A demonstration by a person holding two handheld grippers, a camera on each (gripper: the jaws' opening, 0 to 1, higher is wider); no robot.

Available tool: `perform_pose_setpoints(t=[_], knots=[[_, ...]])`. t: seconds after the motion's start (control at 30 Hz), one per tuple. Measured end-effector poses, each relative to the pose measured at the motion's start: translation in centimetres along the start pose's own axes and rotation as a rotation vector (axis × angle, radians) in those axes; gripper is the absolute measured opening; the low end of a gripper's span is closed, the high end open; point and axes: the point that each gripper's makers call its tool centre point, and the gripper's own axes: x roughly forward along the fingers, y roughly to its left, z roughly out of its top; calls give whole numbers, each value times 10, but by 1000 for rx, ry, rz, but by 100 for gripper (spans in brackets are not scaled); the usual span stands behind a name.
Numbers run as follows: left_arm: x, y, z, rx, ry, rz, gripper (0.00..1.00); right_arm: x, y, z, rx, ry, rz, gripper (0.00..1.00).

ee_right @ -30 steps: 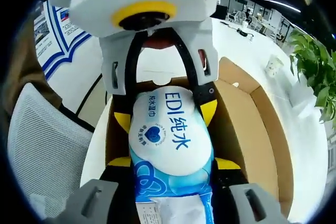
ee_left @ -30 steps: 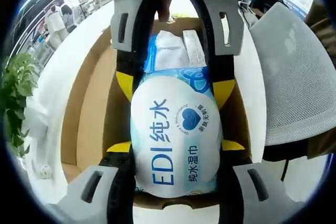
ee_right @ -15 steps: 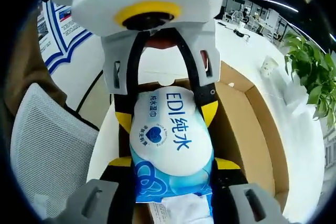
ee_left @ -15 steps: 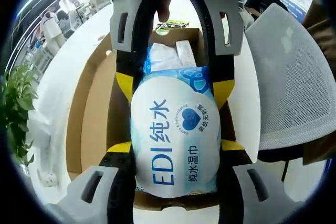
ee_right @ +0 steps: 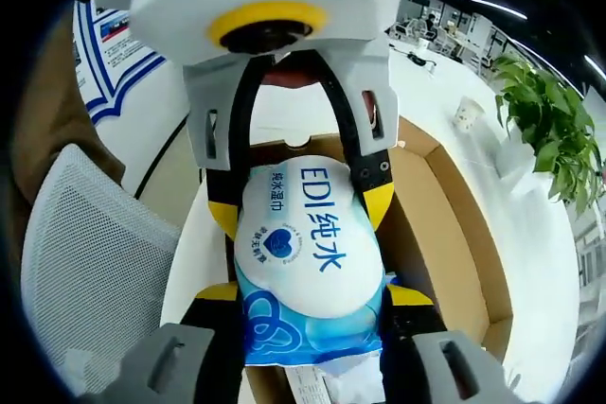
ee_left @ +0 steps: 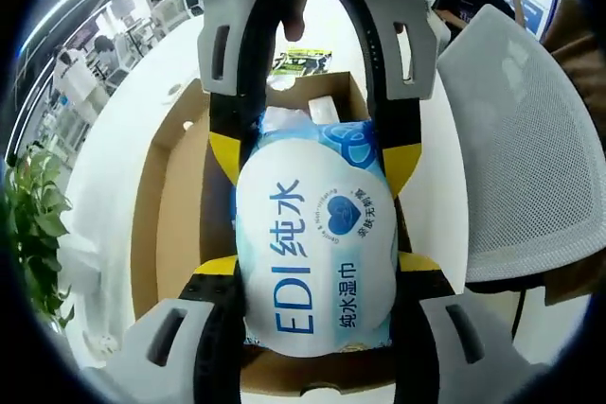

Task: Operate the shoe box by opening the lid, removing the specified soft item, and placing it in the target area until the item is outside and the box remains undamaged.

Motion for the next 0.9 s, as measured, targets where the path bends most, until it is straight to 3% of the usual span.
perform_pose_setpoints(t=[0.9], knots=[[12, -8, 58, 100, -11, -23, 61, -43, 5, -38, 57, -2, -65, 53]])
